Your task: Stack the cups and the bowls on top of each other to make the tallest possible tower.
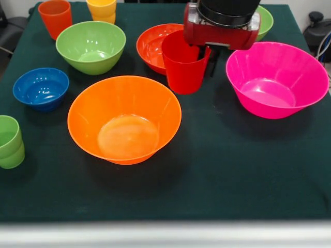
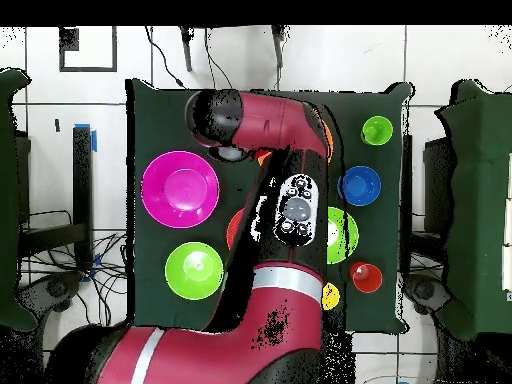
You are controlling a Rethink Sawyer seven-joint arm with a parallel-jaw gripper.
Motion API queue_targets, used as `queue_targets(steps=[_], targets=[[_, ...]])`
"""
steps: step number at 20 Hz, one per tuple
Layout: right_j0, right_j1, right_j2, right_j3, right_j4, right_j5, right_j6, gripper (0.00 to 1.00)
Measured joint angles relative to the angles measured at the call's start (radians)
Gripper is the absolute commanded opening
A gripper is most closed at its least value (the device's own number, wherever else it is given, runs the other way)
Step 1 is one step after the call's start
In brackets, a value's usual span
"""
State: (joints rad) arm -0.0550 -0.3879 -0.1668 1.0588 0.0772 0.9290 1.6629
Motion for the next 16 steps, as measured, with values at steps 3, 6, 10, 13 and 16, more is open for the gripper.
queue_targets(steps=[3, 6, 10, 13, 16], targets=[[-0.037, 0.000, 0.003, -0.008, 0.000, 0.000, 0.000, 0.00], [-0.059, 0.000, 0.005, -0.010, 0.000, 0.000, 0.000, 0.00], [-0.098, 0.000, 0.009, -0.013, -0.023, 0.000, 0.000, 0.00], [-0.121, 0.005, 0.014, -0.016, -0.049, 0.000, 0.000, 0.00], [-0.138, 0.013, 0.022, -0.017, -0.073, 0.000, 0.000, 0.00]])
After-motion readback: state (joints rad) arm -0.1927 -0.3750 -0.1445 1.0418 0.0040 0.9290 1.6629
